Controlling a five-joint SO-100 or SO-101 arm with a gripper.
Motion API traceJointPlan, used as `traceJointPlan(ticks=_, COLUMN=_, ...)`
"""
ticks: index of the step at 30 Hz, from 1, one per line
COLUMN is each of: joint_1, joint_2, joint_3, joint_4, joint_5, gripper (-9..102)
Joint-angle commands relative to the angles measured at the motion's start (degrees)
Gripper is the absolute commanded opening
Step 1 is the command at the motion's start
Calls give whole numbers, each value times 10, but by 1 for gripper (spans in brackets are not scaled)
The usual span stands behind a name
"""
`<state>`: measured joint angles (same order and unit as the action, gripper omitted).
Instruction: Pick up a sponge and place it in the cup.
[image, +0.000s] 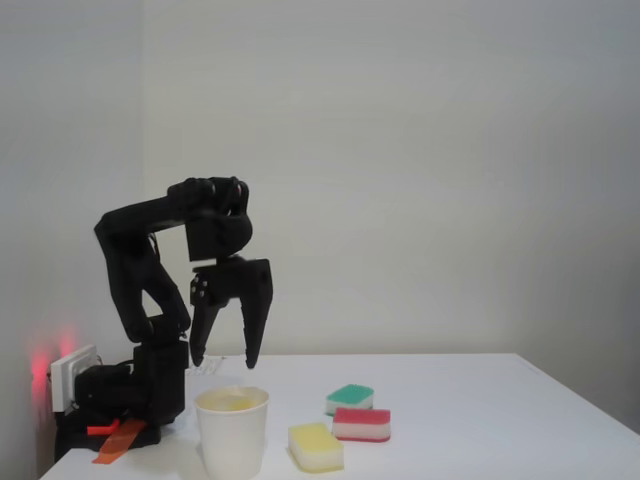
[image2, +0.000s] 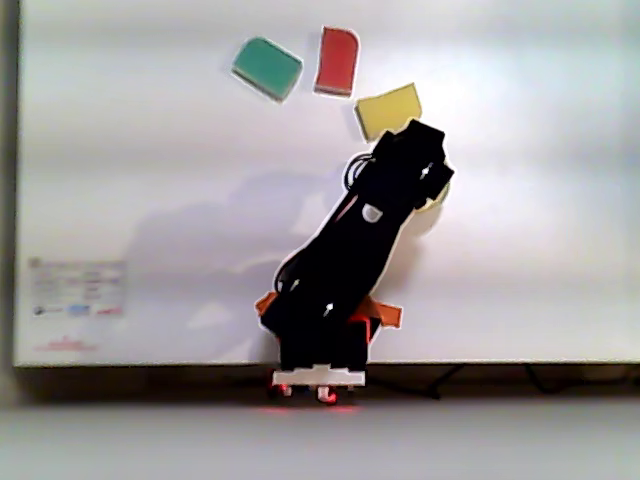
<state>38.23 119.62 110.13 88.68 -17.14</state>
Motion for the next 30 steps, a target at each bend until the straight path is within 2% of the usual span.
traceJointPlan(ticks=1, joint_1=-19, joint_2=-7, joint_3=-74, joint_4=55, joint_5=16, gripper=29)
traceJointPlan(ticks=6, joint_1=-99, joint_2=-30, joint_3=-137, joint_4=95, joint_5=85, gripper=24)
traceJointPlan(ticks=9, joint_1=-156, joint_2=-32, joint_3=-142, joint_4=93, joint_5=116, gripper=12)
traceJointPlan(ticks=11, joint_1=-188, joint_2=-25, joint_3=-127, joint_4=79, joint_5=133, gripper=0)
traceJointPlan(ticks=21, joint_1=-319, joint_2=79, joint_3=111, joint_4=-108, joint_5=174, gripper=0)
traceJointPlan(ticks=30, joint_1=-366, joint_2=212, joint_3=316, joint_4=-203, joint_5=179, gripper=0)
